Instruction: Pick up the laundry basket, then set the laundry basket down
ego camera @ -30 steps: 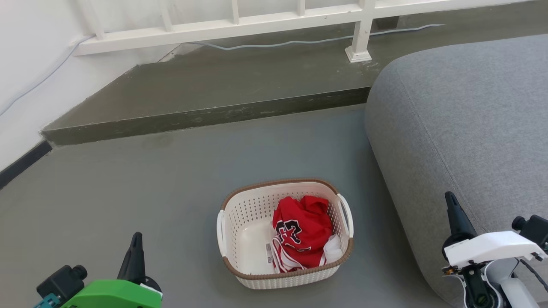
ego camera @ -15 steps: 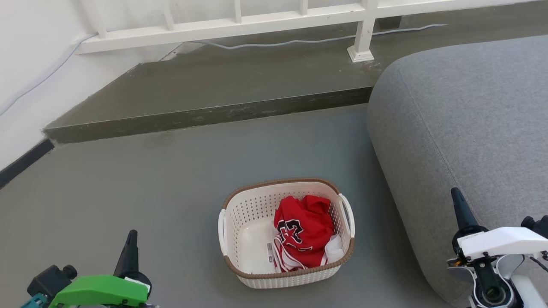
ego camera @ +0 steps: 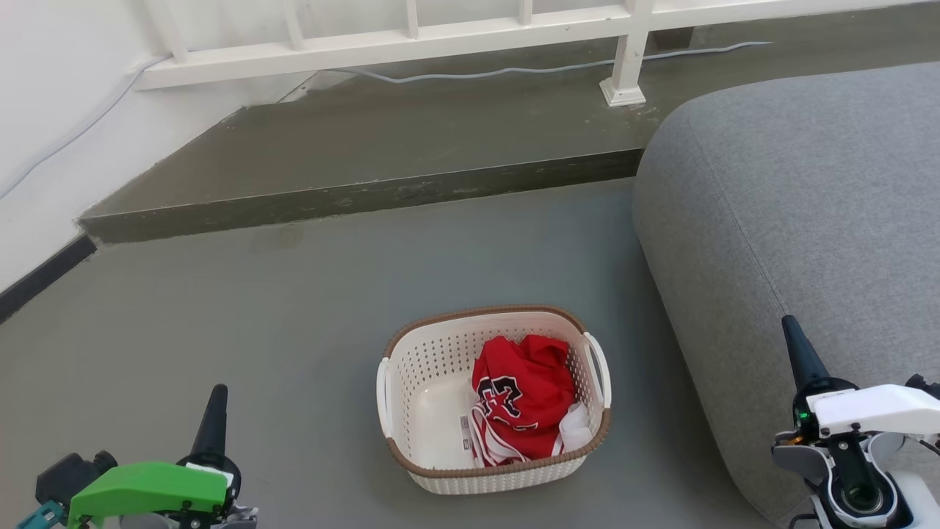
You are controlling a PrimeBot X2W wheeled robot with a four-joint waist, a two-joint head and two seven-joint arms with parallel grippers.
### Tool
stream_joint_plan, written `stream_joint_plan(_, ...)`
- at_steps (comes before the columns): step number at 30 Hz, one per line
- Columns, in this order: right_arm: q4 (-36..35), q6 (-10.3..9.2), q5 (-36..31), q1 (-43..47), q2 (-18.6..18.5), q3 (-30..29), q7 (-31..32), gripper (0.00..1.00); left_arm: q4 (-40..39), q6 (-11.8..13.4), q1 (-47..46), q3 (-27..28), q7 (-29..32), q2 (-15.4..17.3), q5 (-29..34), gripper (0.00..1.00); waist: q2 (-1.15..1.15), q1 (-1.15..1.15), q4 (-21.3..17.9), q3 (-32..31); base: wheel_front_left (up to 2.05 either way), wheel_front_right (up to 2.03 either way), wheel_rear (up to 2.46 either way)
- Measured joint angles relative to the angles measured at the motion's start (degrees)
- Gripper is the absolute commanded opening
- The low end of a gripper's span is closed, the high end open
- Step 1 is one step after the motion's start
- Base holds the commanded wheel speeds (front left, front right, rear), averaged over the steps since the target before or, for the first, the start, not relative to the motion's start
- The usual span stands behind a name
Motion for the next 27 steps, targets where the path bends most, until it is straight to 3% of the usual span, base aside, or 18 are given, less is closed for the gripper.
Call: stream_joint_plan(27,2.15,3.03,18.52,-2.52,1.03,-4.68,4.20,0.00,3.60,-3.80,-3.30,2.98,3.96,0.94,-19.73,0.00,0.00,0.00,0.72,0.17,0.00,0.00,0.00)
